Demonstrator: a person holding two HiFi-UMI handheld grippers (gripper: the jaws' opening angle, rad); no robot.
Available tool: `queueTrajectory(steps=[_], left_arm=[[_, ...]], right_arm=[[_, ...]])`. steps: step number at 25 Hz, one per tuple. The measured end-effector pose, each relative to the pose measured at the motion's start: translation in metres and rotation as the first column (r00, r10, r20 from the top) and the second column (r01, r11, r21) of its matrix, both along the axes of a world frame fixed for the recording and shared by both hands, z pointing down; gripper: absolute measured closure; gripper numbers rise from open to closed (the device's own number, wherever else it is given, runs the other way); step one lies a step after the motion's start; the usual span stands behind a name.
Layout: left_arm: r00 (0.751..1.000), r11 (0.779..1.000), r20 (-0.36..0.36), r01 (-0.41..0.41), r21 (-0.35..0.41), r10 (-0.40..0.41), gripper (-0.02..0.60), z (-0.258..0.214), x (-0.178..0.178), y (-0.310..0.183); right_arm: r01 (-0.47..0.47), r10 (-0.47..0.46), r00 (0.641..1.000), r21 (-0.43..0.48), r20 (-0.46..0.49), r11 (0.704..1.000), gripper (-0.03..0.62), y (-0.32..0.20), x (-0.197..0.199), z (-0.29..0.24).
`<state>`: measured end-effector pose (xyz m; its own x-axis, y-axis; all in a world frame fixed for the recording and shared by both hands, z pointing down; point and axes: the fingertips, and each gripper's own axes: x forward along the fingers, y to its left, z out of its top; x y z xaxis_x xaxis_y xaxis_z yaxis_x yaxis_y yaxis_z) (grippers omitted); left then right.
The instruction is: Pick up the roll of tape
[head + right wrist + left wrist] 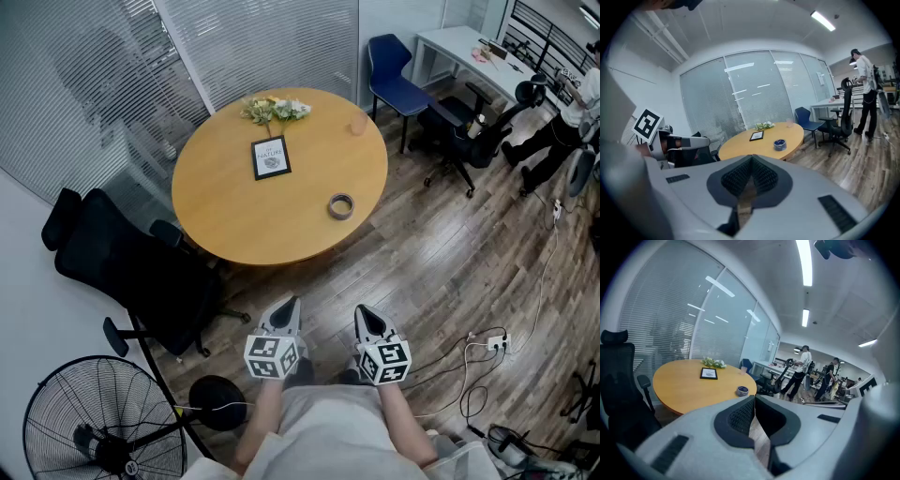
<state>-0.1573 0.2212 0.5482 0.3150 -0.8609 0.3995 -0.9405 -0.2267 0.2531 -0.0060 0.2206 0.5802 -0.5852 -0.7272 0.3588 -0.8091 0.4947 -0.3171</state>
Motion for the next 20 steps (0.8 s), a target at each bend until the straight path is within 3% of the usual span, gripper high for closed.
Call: queueTrajectory(steps=[7, 11, 14, 17, 19, 20], left_arm=[[1.0, 0.999, 0.011, -0.005, 0.041, 0.005, 0.571, -0.001, 0.028, 0.0], [1.0, 0.998, -0.008, -0.018, 0.053, 0.018, 0.569, -0.001, 0.05, 0.01], [1.0, 0.999, -0.001, -0.023, 0.048, 0.023, 0.567, 0.007, 0.063, 0.016], [1.0, 0.999, 0.008, -0.026, 0.039, 0.026, 0.484, 0.015, 0.078, 0.015], [1.0, 0.999, 0.006, -0.023, 0.039, 0.023, 0.468, 0.015, 0.087, 0.013], [1.0, 0.999, 0.008, -0.028, 0.045, 0.028, 0.459, 0.013, 0.091, 0.01]], right_arm=[[0.011, -0.011, 1.0, 0.029, -0.012, 1.0, 0.599, -0.004, 0.027, -0.002], [0.004, -0.002, 0.999, -0.034, 0.054, 0.999, 0.599, 0.011, 0.051, 0.004], [0.009, -0.005, 0.993, -0.031, 0.118, 0.999, 0.597, 0.016, 0.065, 0.005], [0.049, -0.049, 0.992, 0.001, 0.119, 0.999, 0.597, 0.01, 0.079, 0.001], [0.077, -0.078, 0.989, 0.015, 0.126, 0.997, 0.588, 0.01, 0.086, -0.004], [0.085, -0.087, 0.988, 0.021, 0.131, 0.996, 0.535, 0.01, 0.087, -0.006]])
